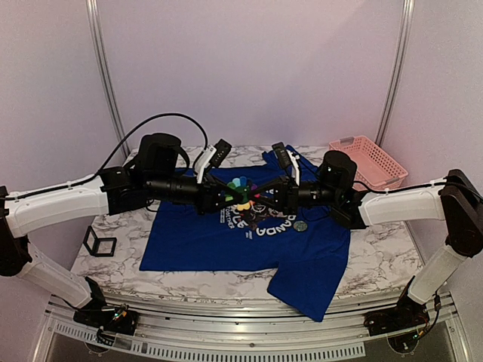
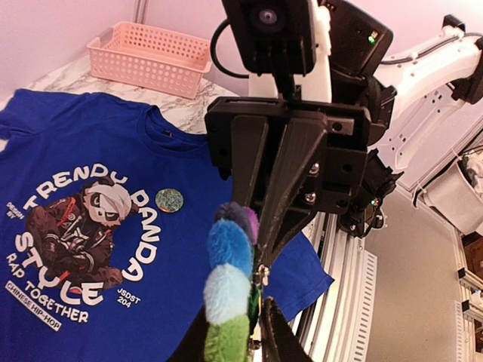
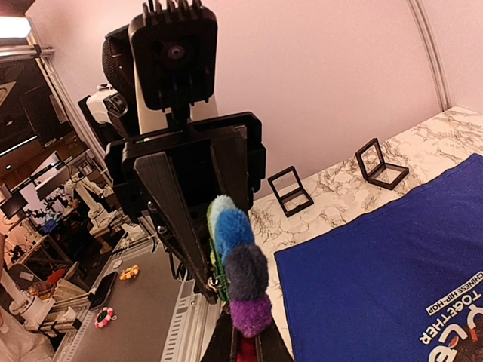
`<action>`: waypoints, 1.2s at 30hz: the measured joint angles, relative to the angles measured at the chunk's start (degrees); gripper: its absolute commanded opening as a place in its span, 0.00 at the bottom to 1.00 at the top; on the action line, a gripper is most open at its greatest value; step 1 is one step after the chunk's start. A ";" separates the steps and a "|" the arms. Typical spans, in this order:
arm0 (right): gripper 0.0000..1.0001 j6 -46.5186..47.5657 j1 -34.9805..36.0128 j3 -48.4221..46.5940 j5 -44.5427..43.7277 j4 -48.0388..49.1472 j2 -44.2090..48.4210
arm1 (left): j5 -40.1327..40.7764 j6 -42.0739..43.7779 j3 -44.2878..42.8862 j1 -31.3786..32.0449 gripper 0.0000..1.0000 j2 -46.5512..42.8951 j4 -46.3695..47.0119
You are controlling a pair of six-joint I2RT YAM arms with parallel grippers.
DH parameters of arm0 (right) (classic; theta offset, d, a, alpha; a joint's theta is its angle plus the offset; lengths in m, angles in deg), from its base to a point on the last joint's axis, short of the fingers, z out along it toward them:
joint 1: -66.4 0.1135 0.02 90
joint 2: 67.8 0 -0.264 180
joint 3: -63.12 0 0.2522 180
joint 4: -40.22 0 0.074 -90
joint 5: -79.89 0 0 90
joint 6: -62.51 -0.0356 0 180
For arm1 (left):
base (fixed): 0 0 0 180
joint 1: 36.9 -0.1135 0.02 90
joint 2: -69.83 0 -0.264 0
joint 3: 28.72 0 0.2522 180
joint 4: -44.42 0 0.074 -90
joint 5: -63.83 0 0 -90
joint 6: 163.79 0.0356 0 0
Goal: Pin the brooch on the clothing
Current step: Open the brooch.
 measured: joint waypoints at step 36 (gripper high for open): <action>0.00 0.70 0.22 0.00 -0.55 -1.03 0.00 | 1.36 2.12 -1.09 0.50 0.01 0.33 -1.95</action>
